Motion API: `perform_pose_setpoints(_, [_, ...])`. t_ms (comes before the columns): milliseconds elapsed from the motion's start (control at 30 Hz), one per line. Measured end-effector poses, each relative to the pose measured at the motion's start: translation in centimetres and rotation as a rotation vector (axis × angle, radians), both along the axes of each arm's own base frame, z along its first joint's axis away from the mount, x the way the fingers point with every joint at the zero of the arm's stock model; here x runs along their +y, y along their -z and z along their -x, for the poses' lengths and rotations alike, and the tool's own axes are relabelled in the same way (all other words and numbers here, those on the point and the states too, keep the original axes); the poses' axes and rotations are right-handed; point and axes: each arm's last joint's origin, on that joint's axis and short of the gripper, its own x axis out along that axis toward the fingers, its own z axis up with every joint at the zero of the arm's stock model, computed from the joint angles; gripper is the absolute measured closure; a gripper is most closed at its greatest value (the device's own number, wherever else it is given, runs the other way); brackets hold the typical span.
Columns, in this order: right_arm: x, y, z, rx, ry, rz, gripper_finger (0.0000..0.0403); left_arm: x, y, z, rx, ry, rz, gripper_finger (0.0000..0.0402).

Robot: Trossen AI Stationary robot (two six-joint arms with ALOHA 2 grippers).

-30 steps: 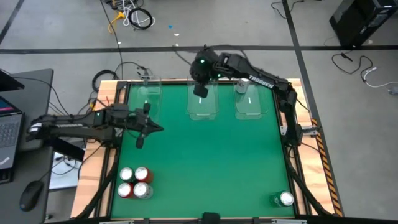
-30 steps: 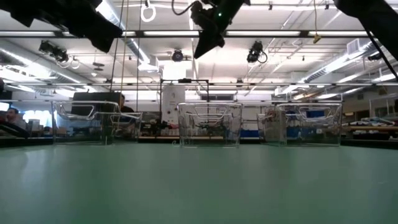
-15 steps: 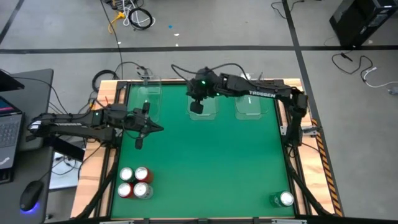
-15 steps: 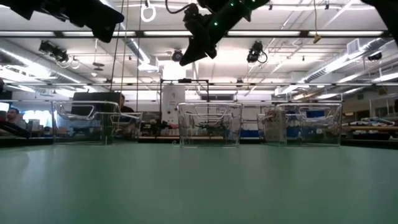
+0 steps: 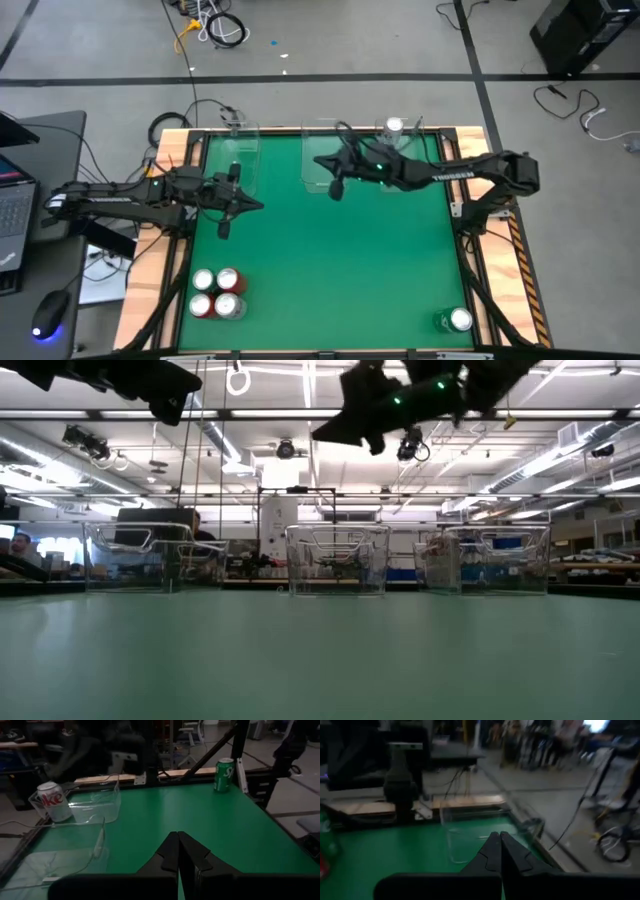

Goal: Sort soda cans
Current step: Put the top red soda can into the left transparent bin

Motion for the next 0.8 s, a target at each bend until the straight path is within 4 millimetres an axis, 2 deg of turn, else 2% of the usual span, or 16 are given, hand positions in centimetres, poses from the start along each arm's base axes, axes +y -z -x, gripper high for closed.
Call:
perform_pose_setpoints(167, [0.9, 2.8, 2.2, -0.089, 0.007, 0.050, 0.0393, 0.0, 0.0, 0.0, -0.004, -0.003, -0.009, 0.0397])
perform_pose_setpoints(300, [0.9, 5.1, 3.1, -0.043, 0.013, 0.022, 0.0381, 0.0, 0.0, 0.0, -0.002, -0.006, -0.029, 0.0397])
perform_pose_setpoints(467, [0.7, 6.1, 3.8, -0.022, 0.027, -0.030, 0.0379, 0.1, 0.0, 0.0, -0.004, -0.028, -0.066, 0.0396])
perform_pose_setpoints(600, [0.8, 7.0, 4.5, -0.001, 0.024, -0.009, 0.0387, 0.2, 0.0, 0.0, -0.003, -0.038, -0.069, 0.0396])
perform_pose_setpoints(800, [1.1, 7.9, 6.0, -0.081, 0.023, 0.039, 0.0394, 0.2, 0.0, 0.0, -0.003, -0.038, -0.069, 0.0396])
